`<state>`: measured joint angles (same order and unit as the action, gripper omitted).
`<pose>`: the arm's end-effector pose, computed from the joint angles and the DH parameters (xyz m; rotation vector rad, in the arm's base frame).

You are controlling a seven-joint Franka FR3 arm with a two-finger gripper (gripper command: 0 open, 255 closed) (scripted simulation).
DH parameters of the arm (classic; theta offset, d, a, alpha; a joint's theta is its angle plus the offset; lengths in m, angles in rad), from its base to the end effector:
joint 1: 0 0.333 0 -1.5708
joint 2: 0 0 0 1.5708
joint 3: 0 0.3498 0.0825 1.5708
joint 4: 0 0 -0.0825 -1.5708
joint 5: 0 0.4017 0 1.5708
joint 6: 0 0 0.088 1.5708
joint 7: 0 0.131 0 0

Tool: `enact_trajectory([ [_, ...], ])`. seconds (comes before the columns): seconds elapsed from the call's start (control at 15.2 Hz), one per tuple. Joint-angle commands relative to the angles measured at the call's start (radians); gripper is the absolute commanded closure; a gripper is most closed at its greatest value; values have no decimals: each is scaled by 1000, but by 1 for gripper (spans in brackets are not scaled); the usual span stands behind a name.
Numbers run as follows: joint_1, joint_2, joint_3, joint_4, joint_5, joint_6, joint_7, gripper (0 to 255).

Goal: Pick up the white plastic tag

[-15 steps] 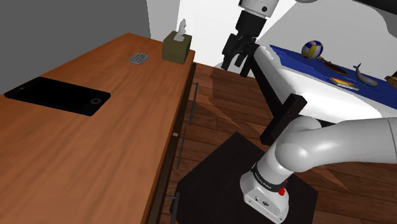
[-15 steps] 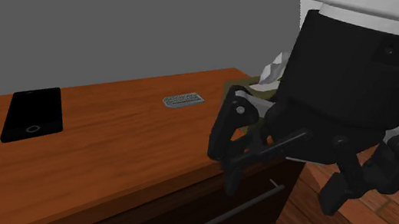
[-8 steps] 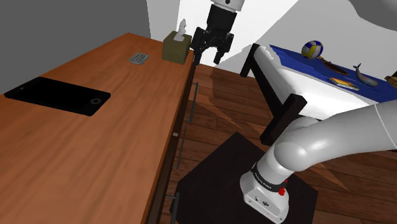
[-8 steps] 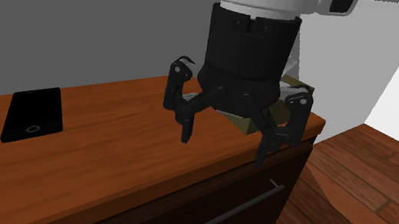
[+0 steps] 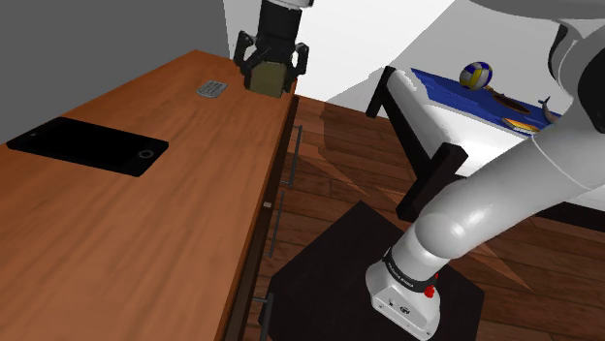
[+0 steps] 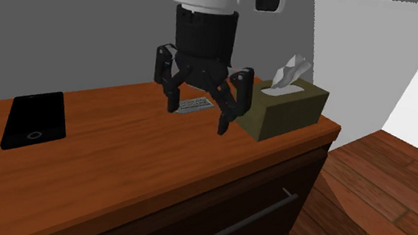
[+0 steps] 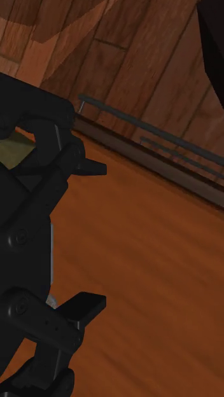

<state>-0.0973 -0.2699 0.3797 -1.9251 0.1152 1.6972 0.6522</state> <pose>0.4634 0.1702 0.6024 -3.0565 0.6105 -0.0230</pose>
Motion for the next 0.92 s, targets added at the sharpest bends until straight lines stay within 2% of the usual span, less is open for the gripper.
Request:
enact_trajectory([
  [0.0,-12,86,26,76,-30,3,87,0],
  [0.33,-4,323,75,306,-135,-20,307,0],
  [0.66,60,581,72,605,-250,-98,496,0],
  [0.73,71,612,67,645,-262,-111,514,0],
  [0.86,68,604,65,607,-258,-81,513,0],
])
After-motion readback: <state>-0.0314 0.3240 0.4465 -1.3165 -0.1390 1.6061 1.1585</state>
